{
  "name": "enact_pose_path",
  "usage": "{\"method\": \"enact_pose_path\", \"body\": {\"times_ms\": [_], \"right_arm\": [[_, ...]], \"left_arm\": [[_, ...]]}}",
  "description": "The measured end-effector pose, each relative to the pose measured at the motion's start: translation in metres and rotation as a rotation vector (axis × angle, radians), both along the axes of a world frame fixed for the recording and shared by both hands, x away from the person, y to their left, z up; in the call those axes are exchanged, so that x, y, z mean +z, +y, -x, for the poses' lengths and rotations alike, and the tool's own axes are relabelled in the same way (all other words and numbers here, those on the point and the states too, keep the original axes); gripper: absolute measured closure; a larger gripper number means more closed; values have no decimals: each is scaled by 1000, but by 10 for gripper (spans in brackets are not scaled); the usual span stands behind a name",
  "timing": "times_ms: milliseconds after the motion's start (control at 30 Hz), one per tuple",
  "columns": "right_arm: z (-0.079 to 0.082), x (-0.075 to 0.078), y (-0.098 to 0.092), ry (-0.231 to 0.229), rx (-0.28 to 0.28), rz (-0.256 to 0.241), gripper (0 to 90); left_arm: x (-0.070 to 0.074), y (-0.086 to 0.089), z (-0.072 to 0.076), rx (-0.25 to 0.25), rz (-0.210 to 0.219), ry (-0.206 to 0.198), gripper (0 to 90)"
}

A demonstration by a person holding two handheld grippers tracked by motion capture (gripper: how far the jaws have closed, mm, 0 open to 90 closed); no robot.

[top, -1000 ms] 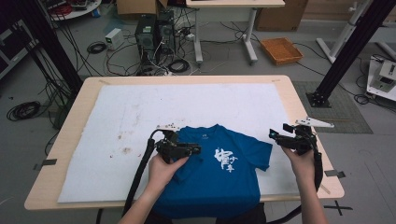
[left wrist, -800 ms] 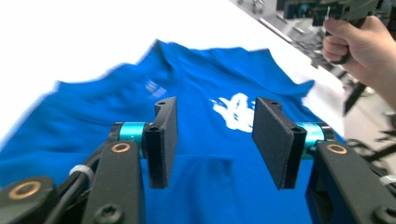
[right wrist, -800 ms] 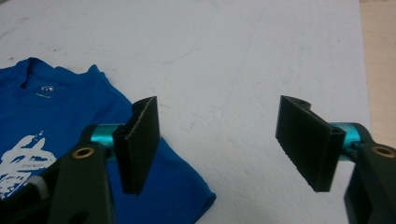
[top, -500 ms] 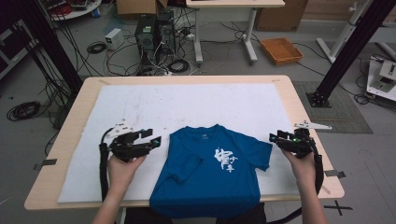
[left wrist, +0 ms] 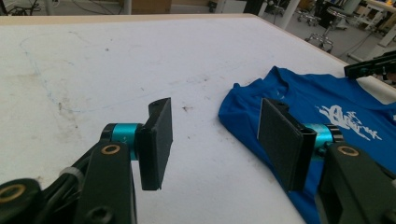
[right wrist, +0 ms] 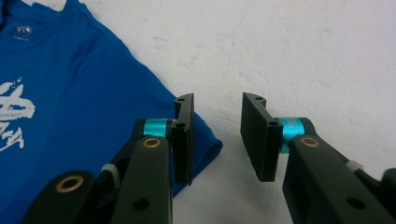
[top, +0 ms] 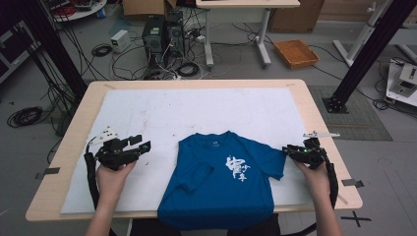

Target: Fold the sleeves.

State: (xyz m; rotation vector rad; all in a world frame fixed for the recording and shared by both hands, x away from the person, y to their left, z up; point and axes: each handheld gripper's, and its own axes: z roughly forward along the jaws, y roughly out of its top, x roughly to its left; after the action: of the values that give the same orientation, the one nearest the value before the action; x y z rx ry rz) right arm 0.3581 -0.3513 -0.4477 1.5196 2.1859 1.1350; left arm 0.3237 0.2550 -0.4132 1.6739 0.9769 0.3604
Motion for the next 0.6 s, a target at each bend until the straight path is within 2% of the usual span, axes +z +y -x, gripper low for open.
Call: {"method": "enact_pose_path", "body": {"times_ms": [33, 67, 167, 433, 533, 600], "right_arm": [[0, 0, 0, -2, 2, 3, 739], [0, 0, 0, -2, 2, 3, 739], [3, 1, 2, -4, 32, 0, 891], [12, 17, 13, -46, 74, -44, 893], [20, 30, 24, -74, 108, -55, 893], [22, 32, 28, -81, 117, -56, 894]], "left_arm": [[0, -1, 0, -2, -3, 1, 452], [0, -1, 0, -6, -1, 2, 452], [-1, -2, -1, -8, 5, 11, 452], [-1, -4, -4, -13, 18, 13, 452], [0, -7, -6, -21, 22, 14, 452], [0, -9, -7, -28, 35, 18, 452]]}}
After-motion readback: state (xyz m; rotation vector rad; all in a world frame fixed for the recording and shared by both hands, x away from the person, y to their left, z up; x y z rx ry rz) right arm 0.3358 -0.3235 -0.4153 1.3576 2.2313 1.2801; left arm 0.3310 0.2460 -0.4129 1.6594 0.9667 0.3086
